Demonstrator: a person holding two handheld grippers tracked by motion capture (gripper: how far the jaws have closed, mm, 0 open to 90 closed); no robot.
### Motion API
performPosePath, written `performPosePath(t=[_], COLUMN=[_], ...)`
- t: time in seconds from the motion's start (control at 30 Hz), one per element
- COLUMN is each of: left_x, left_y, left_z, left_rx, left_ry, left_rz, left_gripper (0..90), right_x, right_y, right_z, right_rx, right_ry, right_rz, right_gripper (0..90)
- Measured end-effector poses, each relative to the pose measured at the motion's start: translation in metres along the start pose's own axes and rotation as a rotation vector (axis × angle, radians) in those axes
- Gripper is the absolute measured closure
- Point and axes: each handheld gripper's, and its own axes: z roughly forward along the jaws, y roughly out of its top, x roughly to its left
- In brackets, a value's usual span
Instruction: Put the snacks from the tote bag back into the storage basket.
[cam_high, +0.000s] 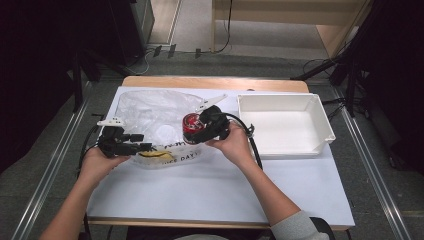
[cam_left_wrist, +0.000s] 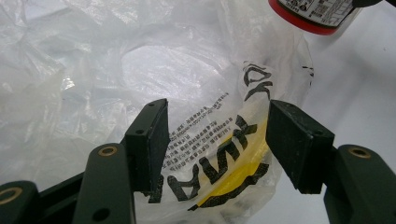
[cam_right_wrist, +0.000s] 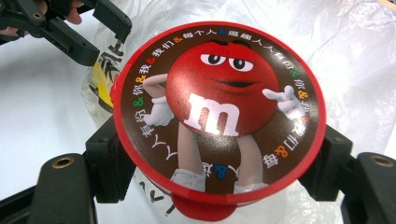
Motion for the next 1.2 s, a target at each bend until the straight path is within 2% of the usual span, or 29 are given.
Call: performPosePath(t=[0.63, 1.2], left_x=[0.000, -0.001], left_y=[0.000, 0.000], left_z=[0.000, 0.000], left_rx=[0.009, 0.008], left_ry=[0.001, -0.004], left_rz=[0.000, 0.000], left_gripper=[40.5, 40.4], right_x=[-0.016, -0.030], right_y=[-0.002, -0.008], right_z=[-0.026, -0.041], right_rx=[-0.020, -0.022], right_ry=[-0.020, -0.056], right_rz=[0.033, 0.055], right_gripper=[26.2, 26.2])
